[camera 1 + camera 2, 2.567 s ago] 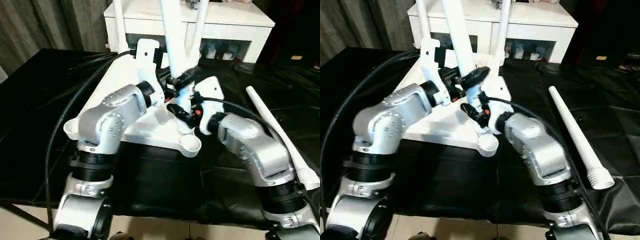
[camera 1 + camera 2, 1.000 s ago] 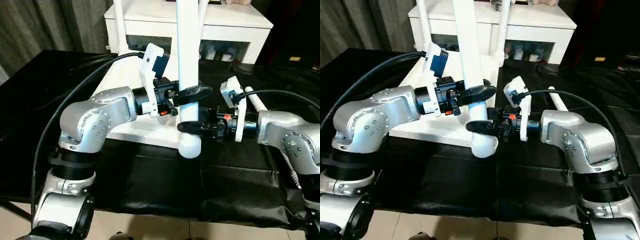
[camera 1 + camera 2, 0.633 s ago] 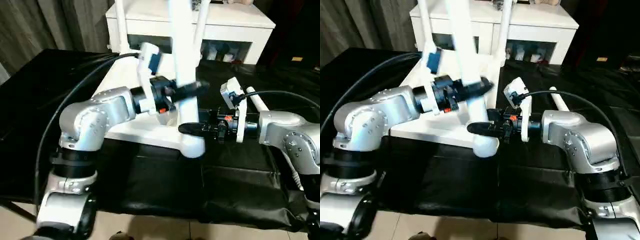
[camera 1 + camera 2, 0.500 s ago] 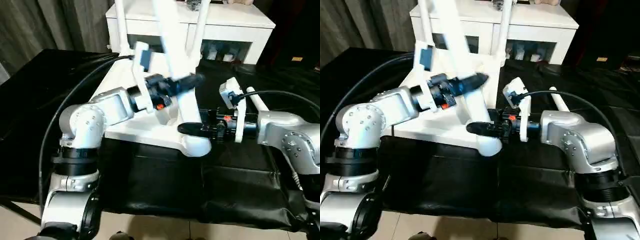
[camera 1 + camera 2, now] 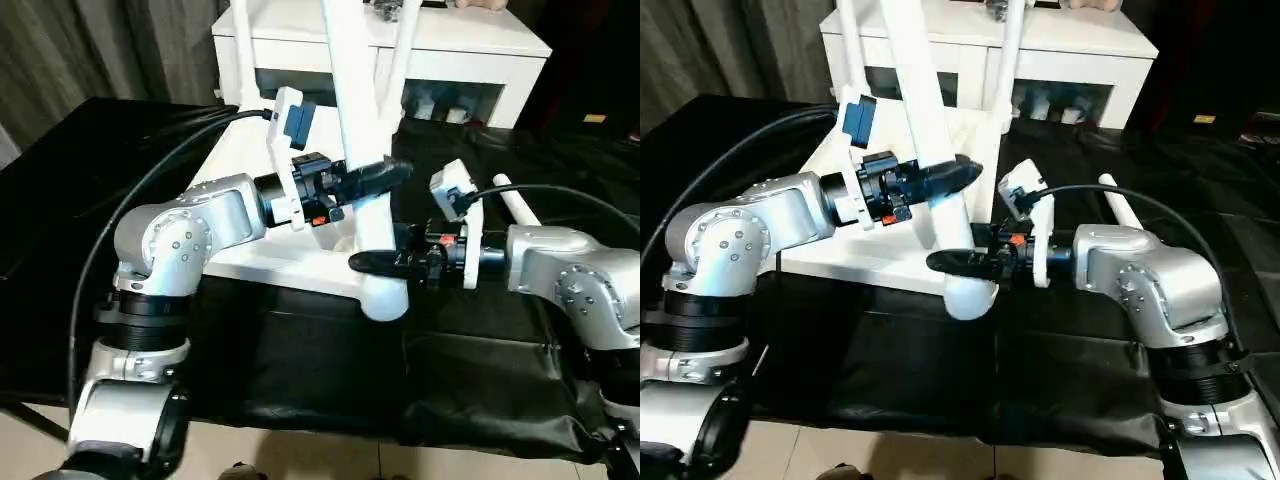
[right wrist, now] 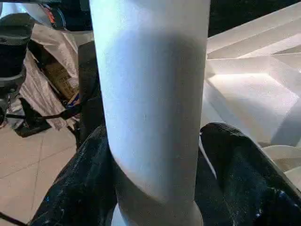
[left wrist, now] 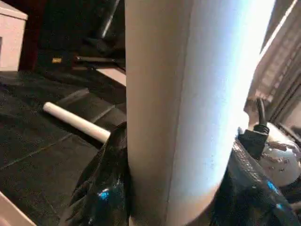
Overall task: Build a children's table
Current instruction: Pick table leg
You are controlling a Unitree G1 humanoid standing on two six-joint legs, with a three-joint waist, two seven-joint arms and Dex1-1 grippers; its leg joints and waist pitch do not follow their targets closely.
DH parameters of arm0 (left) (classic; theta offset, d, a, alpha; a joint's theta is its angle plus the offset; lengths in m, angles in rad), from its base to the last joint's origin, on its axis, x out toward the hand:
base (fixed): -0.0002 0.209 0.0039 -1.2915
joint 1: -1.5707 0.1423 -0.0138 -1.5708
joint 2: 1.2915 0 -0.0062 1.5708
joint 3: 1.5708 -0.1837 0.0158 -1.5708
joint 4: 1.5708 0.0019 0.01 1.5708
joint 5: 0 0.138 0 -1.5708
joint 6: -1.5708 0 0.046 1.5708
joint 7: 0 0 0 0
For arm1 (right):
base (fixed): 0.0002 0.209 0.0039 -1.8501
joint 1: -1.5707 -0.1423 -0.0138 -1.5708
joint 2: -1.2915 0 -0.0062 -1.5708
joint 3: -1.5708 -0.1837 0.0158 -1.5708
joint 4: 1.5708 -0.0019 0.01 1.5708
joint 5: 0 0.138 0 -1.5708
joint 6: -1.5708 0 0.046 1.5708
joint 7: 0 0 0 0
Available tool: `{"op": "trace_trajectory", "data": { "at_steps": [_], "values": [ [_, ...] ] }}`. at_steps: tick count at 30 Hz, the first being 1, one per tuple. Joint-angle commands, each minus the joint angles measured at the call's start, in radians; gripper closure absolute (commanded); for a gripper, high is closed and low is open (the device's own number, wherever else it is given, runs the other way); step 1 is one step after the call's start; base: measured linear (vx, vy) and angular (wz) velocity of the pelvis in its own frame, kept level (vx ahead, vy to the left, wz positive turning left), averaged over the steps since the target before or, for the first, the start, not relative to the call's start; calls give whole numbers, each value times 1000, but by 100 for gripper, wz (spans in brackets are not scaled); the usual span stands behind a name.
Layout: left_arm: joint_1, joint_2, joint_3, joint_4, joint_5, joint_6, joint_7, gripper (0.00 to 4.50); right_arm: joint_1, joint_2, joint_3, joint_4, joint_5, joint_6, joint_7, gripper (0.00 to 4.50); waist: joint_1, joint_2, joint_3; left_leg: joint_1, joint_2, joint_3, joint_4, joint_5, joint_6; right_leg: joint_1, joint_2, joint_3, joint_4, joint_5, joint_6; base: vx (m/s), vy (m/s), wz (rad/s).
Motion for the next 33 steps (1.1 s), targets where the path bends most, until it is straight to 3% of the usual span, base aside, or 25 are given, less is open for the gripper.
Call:
{"op": "trace_trajectory", "data": {
  "at_steps": [1, 13, 19, 21, 25, 26, 27, 29, 31, 33],
  "values": [
    [-19, -2, -21, -40, -3, 0, -31, 264, -23, -3, 4, 9, -12, 1, -9, 164, -1, -17, -75, 12, 5, 8, -69, -159, 3, 58, -29, 28, -61, -289, -163, 0, 0, 0],
    [-11, 10, -74, -72, 3, -13, -70, 264, -21, 5, 24, 18, -9, -3, 9, 256, -1, -16, -76, 12, 5, 8, -69, -157, 3, 58, -29, 28, -59, -276, -167, 0, 0, 0],
    [-9, 10, -80, -73, 7, -5, -62, 264, -9, 9, 20, 11, -9, -4, 5, 262, 0, -14, -76, 13, 5, 7, -69, -164, 0, 58, -29, 28, -60, -279, -168, 0, 0, 0],
    [-15, 0, -61, -61, -6, 28, -30, 208, -4, 16, 12, 12, -14, -7, -15, 262, -1, -14, -76, 12, 4, 8, -68, -165, -2, 59, -29, 28, -60, -279, -169, 0, 0, 0],
    [-15, 6, -33, -52, -38, 52, -33, 158, 11, 33, -24, 20, -18, -15, -64, 263, 0, -12, -77, 13, 4, 8, -69, -167, -6, 58, -29, 27, -60, -281, -172, 0, 0, 0],
    [-11, 16, -29, -54, -39, 51, -42, 158, 19, 33, -38, 17, -15, -14, -75, 263, -1, -12, -76, 13, 4, 7, -69, -170, -7, 58, -28, 27, -60, -282, -172, 0, 0, 0],
    [-8, 21, -26, -58, -44, 54, -48, 145, 25, 30, -47, 12, -13, -14, -78, 264, -1, -5, -76, 15, 4, 7, -70, -175, -9, 57, -27, 27, -61, -278, -169, 0, 0, 0],
    [-6, 23, -22, -60, -48, 57, -50, 139, 31, 29, -59, 8, -11, -13, -84, 264, 1, -8, -77, 15, 3, 8, -69, -178, -9, 58, -27, 28, -61, -273, -169, 0, 0, 0],
    [8, 34, -25, -85, -30, 38, -59, 109, 45, 28, -101, 0, -2, -9, -111, 264, 2, 2, -77, 15, 4, 6, -70, -178, -10, 58, -27, 27, -59, -266, -172, 0, 0, 0],
    [14, 35, -27, -91, -18, 25, -53, 105, 48, 27, -112, 0, -4, -10, -122, 264, 1, -4, -77, 13, 5, 5, -71, -172, -12, 60, -27, 27, -59, -252, -174, 0, 0, 0]
  ]
}}
